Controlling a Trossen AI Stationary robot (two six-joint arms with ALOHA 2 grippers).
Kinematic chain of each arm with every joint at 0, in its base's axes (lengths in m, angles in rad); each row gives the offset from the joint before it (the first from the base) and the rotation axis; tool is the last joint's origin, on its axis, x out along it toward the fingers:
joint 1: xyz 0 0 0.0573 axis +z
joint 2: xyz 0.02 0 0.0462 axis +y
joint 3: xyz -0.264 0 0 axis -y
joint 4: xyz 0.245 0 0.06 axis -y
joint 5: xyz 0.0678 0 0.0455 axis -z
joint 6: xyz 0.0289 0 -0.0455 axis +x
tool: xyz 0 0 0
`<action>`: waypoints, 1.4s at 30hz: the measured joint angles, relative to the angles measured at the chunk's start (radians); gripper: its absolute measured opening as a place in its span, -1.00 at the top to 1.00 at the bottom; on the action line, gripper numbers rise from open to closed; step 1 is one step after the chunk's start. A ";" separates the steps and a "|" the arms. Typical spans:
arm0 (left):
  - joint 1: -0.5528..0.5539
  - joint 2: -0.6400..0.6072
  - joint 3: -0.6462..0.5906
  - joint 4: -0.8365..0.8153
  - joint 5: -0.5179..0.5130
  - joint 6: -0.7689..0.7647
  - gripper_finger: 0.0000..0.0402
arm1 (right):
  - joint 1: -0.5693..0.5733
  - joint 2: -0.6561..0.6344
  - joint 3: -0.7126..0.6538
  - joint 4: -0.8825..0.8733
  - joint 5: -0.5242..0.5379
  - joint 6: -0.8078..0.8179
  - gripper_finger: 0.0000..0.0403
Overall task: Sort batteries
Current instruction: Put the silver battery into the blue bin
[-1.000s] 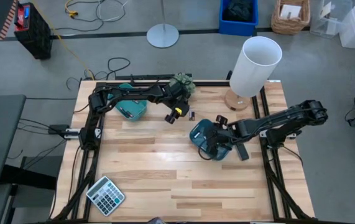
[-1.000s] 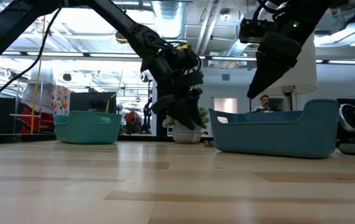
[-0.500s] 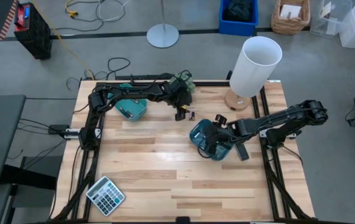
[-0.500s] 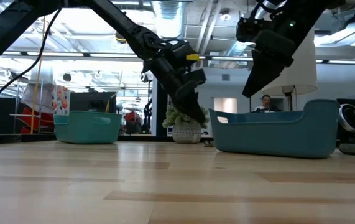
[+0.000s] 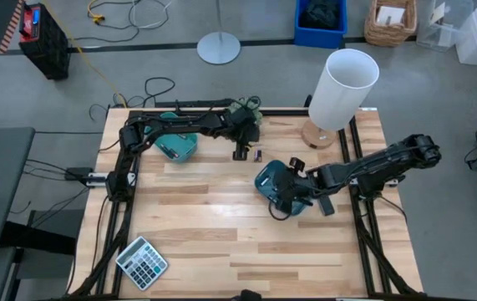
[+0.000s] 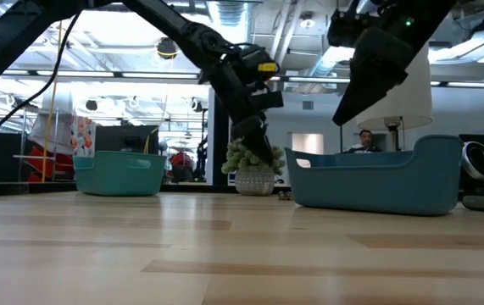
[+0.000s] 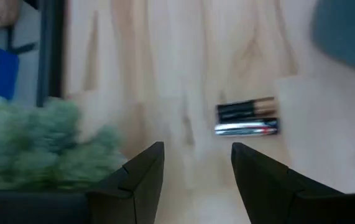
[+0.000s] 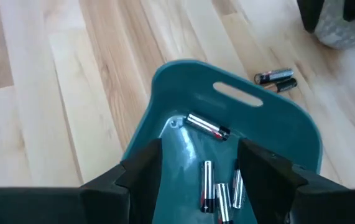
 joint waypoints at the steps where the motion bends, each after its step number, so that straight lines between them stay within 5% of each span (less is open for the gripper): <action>1: 0.001 0.000 0.014 -0.010 -0.005 0.019 0.09 | 0.008 -0.002 0.000 0.002 0.014 0.000 -0.11; 11: -0.002 0.002 0.064 -0.112 -0.005 0.308 0.09 | 0.063 -0.094 0.001 0.007 0.102 0.008 -0.11; 26: -0.029 0.062 0.095 -0.234 -0.020 0.482 0.09 | 0.062 -0.129 0.001 0.012 0.132 0.008 -0.11; 34: -0.061 0.223 0.263 -0.325 -0.082 0.450 0.09 | 0.071 -0.129 0.001 0.020 0.132 0.010 -0.11; 42: -0.066 0.229 0.297 -0.308 -0.056 0.435 0.08 | 0.070 -0.128 0.001 0.007 0.132 0.000 -0.11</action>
